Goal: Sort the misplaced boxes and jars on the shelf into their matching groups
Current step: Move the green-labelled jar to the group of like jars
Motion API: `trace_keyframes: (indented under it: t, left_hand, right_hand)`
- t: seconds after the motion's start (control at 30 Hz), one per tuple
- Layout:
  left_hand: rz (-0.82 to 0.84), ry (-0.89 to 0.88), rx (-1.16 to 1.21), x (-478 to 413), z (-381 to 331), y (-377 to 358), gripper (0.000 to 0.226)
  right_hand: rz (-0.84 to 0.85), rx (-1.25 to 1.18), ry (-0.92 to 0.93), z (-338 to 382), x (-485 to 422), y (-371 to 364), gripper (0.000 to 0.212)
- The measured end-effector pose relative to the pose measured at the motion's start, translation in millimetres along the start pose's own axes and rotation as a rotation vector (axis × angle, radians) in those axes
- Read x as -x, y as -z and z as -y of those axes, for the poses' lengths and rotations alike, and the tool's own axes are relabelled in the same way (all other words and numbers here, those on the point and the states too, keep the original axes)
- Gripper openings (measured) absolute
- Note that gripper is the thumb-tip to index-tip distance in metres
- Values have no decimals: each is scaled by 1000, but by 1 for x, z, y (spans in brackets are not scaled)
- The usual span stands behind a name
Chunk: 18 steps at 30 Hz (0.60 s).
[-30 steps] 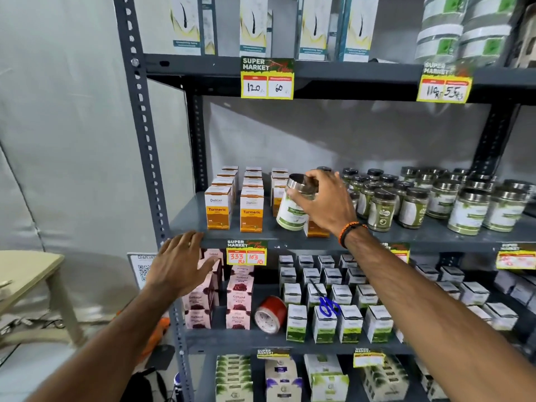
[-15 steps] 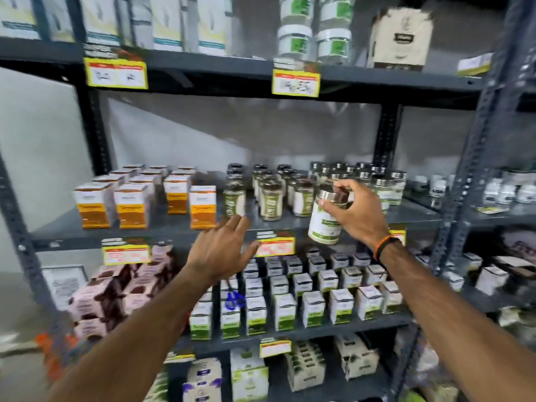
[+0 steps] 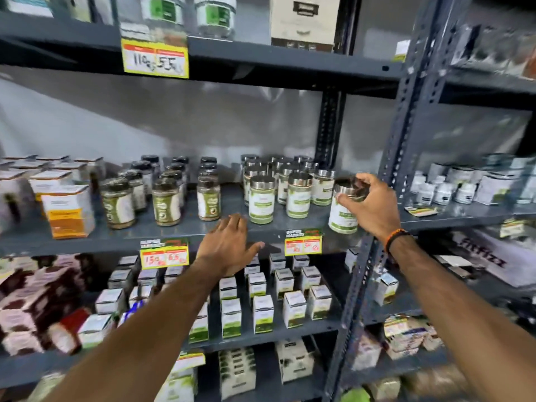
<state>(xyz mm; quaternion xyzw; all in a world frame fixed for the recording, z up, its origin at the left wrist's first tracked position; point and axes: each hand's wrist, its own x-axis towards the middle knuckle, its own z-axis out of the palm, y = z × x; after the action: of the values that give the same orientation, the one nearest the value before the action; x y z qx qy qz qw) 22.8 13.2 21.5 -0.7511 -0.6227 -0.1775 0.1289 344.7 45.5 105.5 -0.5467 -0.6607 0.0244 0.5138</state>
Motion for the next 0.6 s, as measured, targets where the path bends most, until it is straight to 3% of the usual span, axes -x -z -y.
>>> trace_keyframes:
  t: [0.4,0.6]
  left_hand:
    - [-80,-36,-150,-6,10,-35,92]
    - [-86,-38,-170,-2,14,-40,91]
  right_hand:
    - [11,-95,-106,-36,-42,-52,71]
    - [158,-72,-209,-59,-25,-59,108]
